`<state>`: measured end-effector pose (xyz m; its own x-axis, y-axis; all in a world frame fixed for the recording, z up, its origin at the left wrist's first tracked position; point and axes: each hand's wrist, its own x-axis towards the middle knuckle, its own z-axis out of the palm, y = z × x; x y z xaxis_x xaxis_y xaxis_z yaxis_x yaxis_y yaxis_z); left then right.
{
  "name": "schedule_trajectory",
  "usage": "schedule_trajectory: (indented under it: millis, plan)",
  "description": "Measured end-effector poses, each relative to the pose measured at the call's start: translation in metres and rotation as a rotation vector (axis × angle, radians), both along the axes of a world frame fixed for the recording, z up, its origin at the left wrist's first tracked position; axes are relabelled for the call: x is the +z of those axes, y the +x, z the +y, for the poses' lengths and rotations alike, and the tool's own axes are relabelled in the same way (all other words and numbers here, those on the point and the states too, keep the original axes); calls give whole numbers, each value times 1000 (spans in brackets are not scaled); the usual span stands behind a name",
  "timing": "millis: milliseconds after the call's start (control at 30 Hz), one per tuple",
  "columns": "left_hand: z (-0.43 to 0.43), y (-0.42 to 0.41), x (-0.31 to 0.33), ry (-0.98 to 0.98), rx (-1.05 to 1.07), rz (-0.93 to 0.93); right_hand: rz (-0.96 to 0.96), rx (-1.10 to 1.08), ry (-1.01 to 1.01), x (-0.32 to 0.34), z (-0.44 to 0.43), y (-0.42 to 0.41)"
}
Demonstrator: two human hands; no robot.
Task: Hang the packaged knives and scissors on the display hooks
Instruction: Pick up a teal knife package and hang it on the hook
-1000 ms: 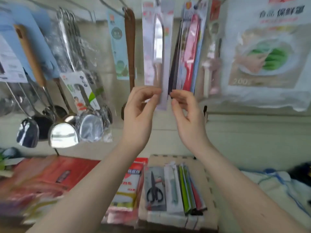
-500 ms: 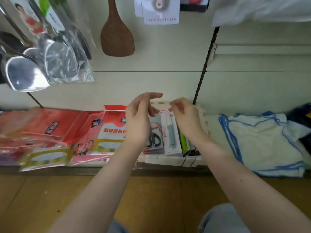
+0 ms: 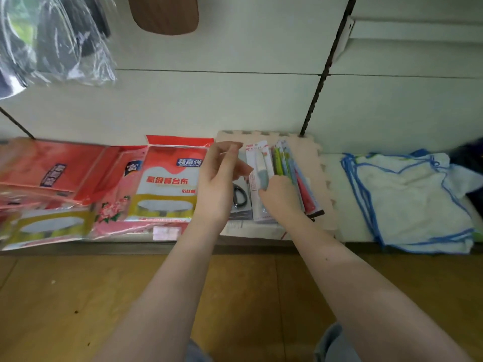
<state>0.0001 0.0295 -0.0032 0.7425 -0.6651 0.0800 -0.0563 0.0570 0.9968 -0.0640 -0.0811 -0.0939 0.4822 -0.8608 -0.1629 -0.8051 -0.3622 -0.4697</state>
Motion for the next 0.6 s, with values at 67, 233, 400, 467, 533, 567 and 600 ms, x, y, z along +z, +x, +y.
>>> schedule_trajectory:
  millis: [67,233,400,467,533,567,600]
  plan:
    - [1,0,-3,12,-16,-22,96,11,-58,-1,1,7]
    - [1,4,0,-31,-28,-89,177,42,-169,-2,3,16]
    - [-1,8,-3,-25,-63,-96,144,23,-161,6,4,8]
    - [-1,11,-9,10,-78,-88,117,18,-179,12,6,2]
    - [-4,13,-14,62,-81,-101,48,0,-196,18,7,-3]
    - [-5,13,-16,82,-78,-109,17,-3,-208,22,8,-6]
    - [-6,14,-17,105,-73,-122,-14,0,-223,26,10,-7]
